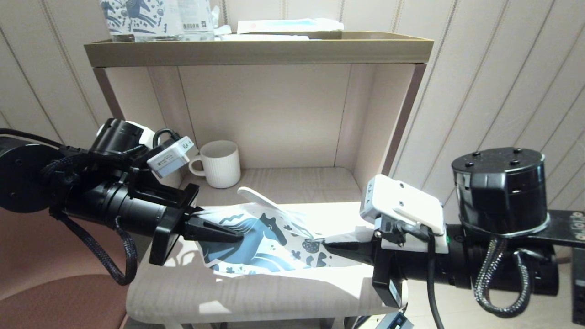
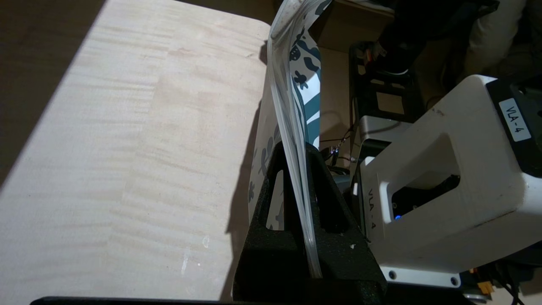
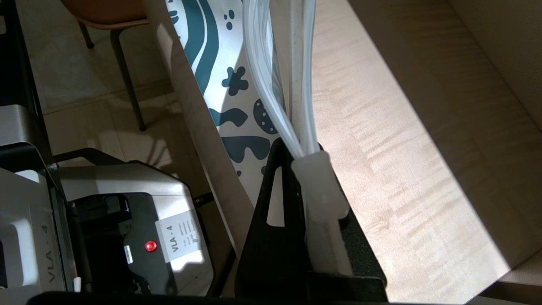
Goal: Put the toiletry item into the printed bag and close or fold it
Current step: Hand it to the other hand
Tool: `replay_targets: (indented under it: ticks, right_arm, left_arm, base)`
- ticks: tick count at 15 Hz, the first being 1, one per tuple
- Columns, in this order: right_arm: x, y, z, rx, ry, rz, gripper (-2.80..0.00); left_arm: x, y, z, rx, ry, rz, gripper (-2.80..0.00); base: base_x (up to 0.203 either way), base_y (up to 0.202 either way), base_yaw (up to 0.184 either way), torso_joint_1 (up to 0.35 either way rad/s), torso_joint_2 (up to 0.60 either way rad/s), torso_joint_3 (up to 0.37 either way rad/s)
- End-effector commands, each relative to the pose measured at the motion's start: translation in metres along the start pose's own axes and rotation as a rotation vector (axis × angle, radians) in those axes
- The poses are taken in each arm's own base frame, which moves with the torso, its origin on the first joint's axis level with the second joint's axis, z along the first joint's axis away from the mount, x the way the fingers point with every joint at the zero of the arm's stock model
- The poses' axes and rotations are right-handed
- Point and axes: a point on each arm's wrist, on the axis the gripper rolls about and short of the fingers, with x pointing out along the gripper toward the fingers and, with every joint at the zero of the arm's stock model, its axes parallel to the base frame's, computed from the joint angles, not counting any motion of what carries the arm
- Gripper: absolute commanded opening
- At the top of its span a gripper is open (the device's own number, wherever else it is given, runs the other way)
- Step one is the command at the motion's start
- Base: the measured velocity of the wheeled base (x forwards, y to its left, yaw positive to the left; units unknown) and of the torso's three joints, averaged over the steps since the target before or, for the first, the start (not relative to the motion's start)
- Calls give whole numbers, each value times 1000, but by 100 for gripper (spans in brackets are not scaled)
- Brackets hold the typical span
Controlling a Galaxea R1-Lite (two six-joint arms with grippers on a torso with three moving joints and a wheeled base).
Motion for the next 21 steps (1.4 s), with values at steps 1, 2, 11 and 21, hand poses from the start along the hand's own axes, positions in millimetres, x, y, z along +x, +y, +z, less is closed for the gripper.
replay_targets:
  ticks: [1, 2, 11, 21]
  right_arm:
    - [0, 0, 1, -5, -6, 1, -280]
    - [0, 0, 2, -4, -7, 1, -280]
    - [3, 0, 0, -4, 4, 4, 0]
    - [-22, -4, 18, -19, -81, -41, 0]
  left_arm:
    - [0, 0, 0, 1, -3, -5, -280]
    - [0, 0, 0, 2, -3, -5, -280]
    - [2, 0, 0, 1, 0, -10, -280]
    - [1, 1, 1, 30, -4, -6, -280]
  base:
    - [0, 0, 0, 0, 0, 0]
    - [0, 0, 0, 0, 0, 0]
    - [0, 0, 0, 0, 0, 0]
    - [0, 0, 0, 0, 0, 0]
